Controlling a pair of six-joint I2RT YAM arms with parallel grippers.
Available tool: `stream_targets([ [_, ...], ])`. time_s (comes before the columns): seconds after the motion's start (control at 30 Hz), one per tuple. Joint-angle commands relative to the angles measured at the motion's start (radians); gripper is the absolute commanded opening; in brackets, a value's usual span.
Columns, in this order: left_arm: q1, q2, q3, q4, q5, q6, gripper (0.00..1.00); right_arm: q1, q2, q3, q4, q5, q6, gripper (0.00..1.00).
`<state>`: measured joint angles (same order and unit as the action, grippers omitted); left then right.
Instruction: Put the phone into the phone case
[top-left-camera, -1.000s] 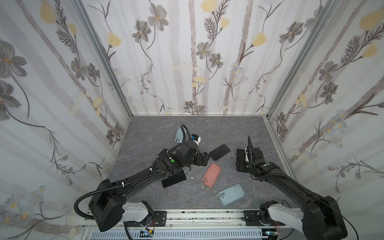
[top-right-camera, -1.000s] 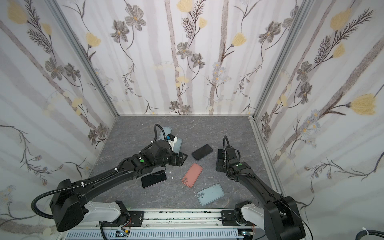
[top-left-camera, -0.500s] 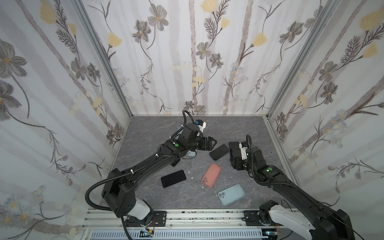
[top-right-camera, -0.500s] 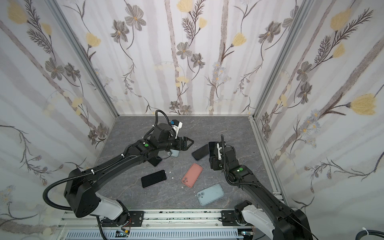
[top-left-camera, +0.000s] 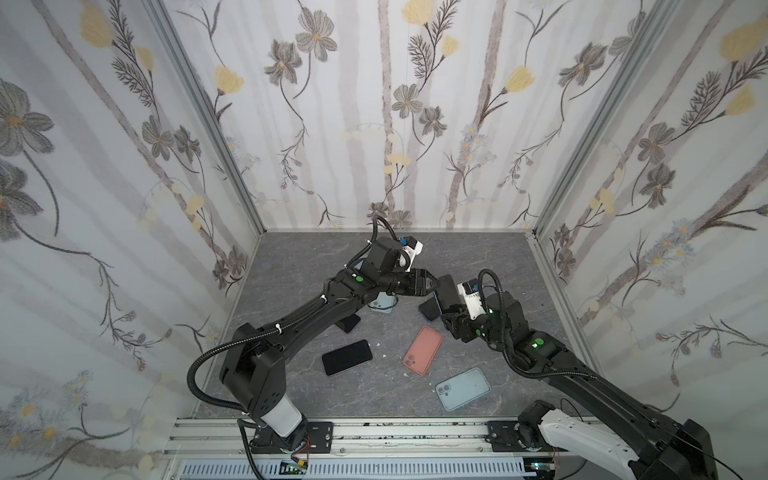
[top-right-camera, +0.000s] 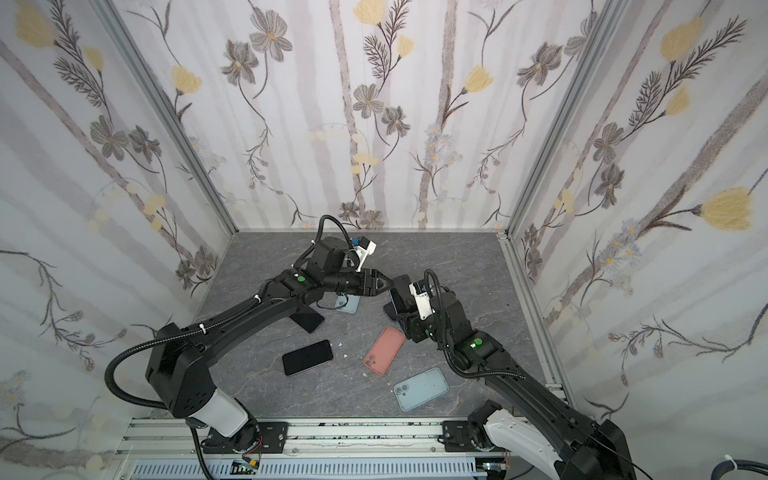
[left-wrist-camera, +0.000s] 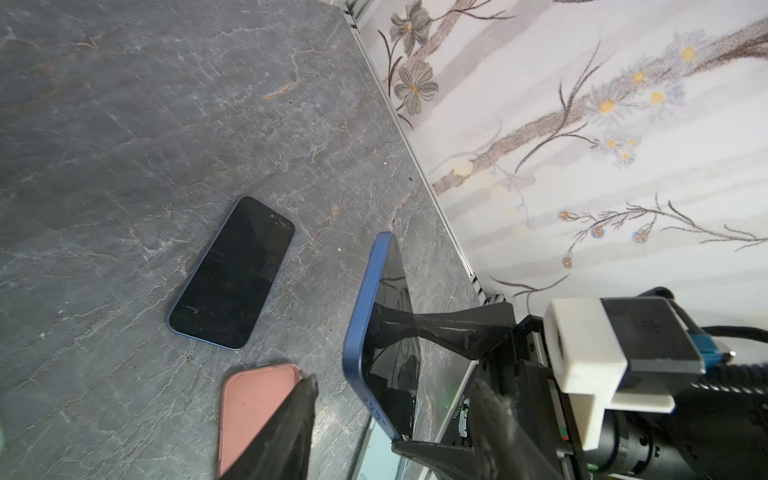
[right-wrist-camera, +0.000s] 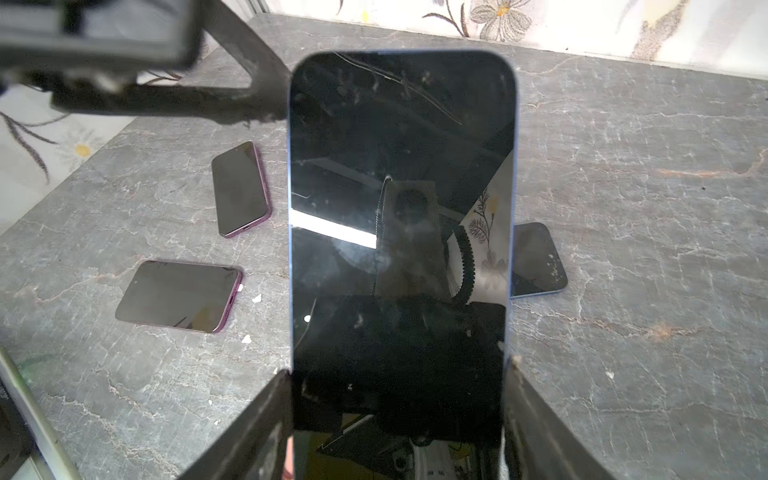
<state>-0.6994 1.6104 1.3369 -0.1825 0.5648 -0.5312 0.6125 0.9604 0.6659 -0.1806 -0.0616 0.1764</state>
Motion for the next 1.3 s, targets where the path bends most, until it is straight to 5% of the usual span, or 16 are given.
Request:
stream_targets([
  [0.0, 0.001, 0.008, -0.005, 0.012, 0.062, -0.017, 0.50, 0.017, 0.009, 0.016, 0.073, -0.028, -0.034, 0.50],
  [0.6, 0.026, -0.007, -0.024, 0.020, 0.083, -0.049, 0.00, 0.088, 0.001, 0.029, 0.076, 0.007, -0.029, 0.51],
  [0.87, 0.061, -0.127, -0.144, 0.209, 0.030, -0.151, 0.00, 0.093, -0.025, 0.076, 0.124, 0.119, 0.102, 0.98],
  [1.13, 0.131, -0.371, -0.306, 0.529, -0.105, -0.248, 0.00, 0.071, -0.154, 0.143, 0.283, 0.158, 0.314, 1.00],
  [1.27, 0.140, -0.502, -0.382, 0.655, -0.217, -0.271, 0.00, 0.031, -0.160, 0.195, 0.302, 0.081, 0.448, 0.89],
])
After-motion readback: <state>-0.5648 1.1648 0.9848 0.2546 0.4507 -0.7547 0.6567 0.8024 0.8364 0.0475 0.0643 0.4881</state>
